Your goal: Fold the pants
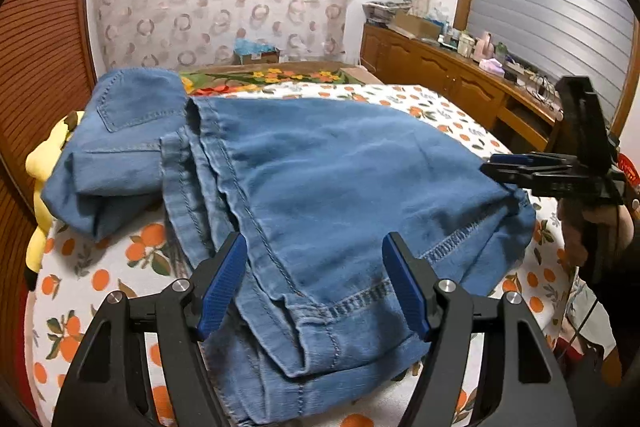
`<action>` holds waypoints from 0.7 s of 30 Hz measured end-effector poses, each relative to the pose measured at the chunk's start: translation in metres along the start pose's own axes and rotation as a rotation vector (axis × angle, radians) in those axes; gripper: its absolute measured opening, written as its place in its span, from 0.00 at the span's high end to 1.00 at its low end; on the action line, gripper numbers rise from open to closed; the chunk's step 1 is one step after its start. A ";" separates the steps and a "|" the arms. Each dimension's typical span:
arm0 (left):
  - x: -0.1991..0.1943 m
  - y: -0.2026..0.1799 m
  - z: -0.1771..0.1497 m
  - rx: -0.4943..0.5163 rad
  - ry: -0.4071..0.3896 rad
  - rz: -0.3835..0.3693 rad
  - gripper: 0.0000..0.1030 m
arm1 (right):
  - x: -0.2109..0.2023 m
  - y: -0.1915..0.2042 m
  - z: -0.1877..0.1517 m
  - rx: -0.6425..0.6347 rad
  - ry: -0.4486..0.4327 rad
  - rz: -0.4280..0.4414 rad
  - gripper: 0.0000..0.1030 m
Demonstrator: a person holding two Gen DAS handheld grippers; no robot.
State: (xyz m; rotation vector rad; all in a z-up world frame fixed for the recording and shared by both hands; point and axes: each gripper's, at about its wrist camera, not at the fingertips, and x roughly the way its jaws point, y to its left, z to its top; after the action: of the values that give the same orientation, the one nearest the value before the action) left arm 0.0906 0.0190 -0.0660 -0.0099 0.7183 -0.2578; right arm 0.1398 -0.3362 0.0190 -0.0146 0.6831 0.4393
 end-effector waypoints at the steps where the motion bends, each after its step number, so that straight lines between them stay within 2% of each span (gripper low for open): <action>1: 0.002 -0.001 -0.002 -0.001 0.008 0.000 0.31 | 0.004 -0.004 -0.002 0.006 0.018 0.004 0.34; 4: 0.005 0.000 -0.004 -0.007 0.019 0.000 0.31 | 0.013 -0.011 -0.005 0.020 0.060 0.021 0.34; 7: 0.008 -0.002 -0.006 -0.009 0.026 0.002 0.31 | 0.014 -0.015 -0.002 0.026 0.058 0.030 0.34; 8: 0.010 -0.002 -0.006 -0.009 0.029 0.004 0.31 | 0.016 -0.004 -0.001 0.024 0.059 0.035 0.34; 10: 0.012 -0.001 -0.008 -0.011 0.038 0.006 0.31 | 0.013 -0.008 0.000 0.030 0.065 0.067 0.48; 12: 0.014 0.001 -0.010 -0.016 0.044 0.001 0.31 | 0.012 -0.004 0.005 0.036 0.067 0.114 0.71; 13: 0.015 0.003 -0.011 -0.019 0.045 -0.004 0.31 | 0.020 0.014 0.010 0.033 0.063 0.119 0.77; 14: 0.016 0.005 -0.012 -0.024 0.046 -0.008 0.31 | 0.014 0.014 0.012 0.026 0.051 0.145 0.81; 21: 0.008 0.011 -0.013 -0.049 0.031 -0.013 0.31 | -0.034 0.055 0.039 -0.111 -0.102 0.113 0.84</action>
State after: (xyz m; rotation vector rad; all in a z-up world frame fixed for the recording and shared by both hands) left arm 0.0901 0.0289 -0.0823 -0.0568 0.7558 -0.2533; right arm 0.1182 -0.2930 0.0779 -0.0585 0.5604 0.5827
